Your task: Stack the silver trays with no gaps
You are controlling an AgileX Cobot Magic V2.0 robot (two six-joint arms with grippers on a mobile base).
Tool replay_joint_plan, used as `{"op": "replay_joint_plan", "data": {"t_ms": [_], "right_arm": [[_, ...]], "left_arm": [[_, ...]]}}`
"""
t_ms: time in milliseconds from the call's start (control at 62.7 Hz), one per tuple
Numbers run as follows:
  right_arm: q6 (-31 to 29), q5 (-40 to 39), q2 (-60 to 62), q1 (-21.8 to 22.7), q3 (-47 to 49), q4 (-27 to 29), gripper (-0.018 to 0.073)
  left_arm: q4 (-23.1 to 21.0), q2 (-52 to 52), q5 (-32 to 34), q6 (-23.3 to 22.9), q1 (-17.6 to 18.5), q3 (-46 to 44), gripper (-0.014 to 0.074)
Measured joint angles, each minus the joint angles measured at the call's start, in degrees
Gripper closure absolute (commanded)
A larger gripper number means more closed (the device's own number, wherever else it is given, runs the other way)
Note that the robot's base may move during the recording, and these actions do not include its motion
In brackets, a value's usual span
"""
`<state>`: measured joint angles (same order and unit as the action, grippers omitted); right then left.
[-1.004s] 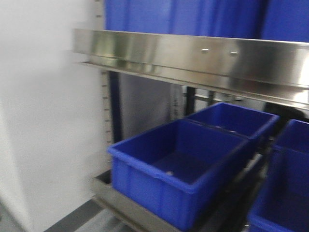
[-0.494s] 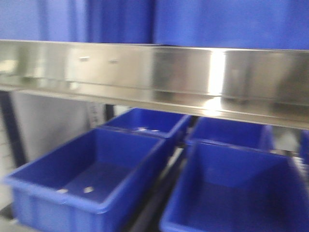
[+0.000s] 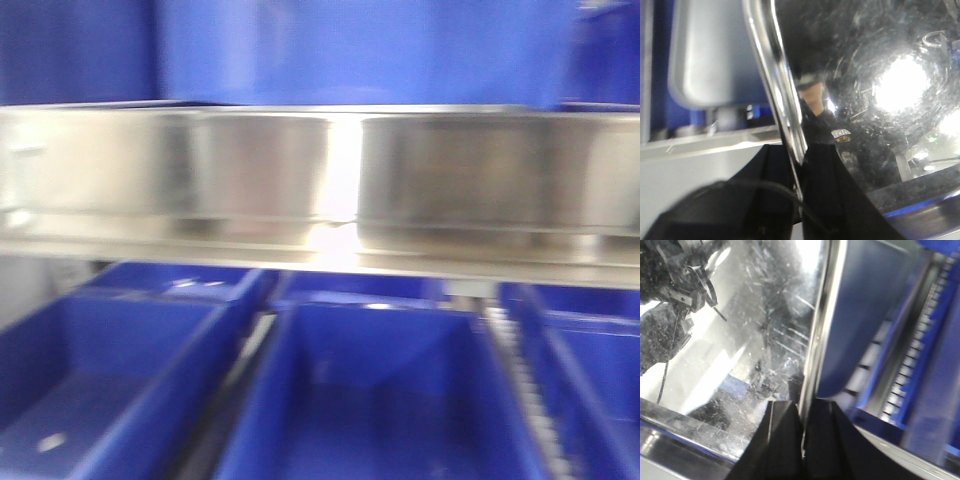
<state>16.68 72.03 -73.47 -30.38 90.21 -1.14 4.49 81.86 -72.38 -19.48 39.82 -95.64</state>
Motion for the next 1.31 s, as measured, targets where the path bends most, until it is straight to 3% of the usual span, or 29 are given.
{"op": "replay_joint_plan", "data": {"t_ms": [1307], "right_arm": [[-0.1, 0.0, 0.0, 0.0, 0.0, 0.0, 0.0503]], "left_arm": [[0.0, 0.0, 0.0, 0.0, 0.0, 0.0, 0.0644]]}}
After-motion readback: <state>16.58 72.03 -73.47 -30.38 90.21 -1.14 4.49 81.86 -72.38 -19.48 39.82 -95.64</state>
